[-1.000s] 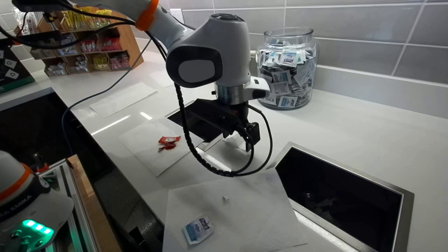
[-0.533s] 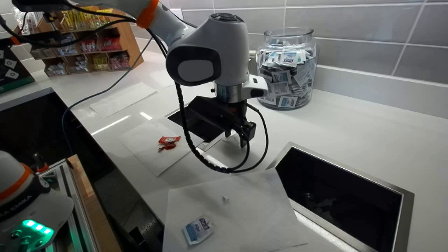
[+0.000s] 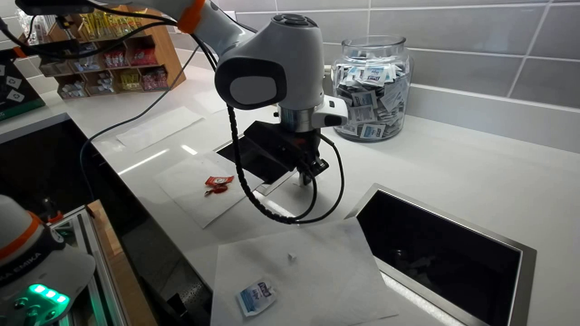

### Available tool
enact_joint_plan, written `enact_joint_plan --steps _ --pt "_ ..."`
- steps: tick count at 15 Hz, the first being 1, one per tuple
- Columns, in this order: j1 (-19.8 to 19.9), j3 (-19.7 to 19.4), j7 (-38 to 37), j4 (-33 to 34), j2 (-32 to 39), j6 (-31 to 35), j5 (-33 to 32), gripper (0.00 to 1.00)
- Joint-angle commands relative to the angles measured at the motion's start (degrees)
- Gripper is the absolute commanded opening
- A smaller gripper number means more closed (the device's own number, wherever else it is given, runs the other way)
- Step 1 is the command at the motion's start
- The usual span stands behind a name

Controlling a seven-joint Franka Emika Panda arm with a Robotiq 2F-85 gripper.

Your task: Fold the rectangular white serviette, pick up the rectangular white serviette and put it in the left bin

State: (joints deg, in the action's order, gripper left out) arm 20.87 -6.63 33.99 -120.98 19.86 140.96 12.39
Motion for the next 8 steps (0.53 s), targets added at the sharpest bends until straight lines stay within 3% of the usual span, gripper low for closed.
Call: enact_joint_plan --steps 1,3,4,5,8 --pt "-0.1 -0.6 -4.6 -0.6 -0.7 -1.4 -0.2 0.0" --pt "0.0 -0.7 -6.8 -0.9 -1.2 -1.8 -0.2 0.0" --pt "0.0 -0.8 -7.7 -1.1 -1.5 -2.3 -0.1 0.27" --pt "-0.1 -1.0 -8.8 -1.6 -2.1 -1.9 -0.2 0.27" --pt "-0.1 -1.3 -10.7 -2.7 -4.1 -2.1 0.5 0.5"
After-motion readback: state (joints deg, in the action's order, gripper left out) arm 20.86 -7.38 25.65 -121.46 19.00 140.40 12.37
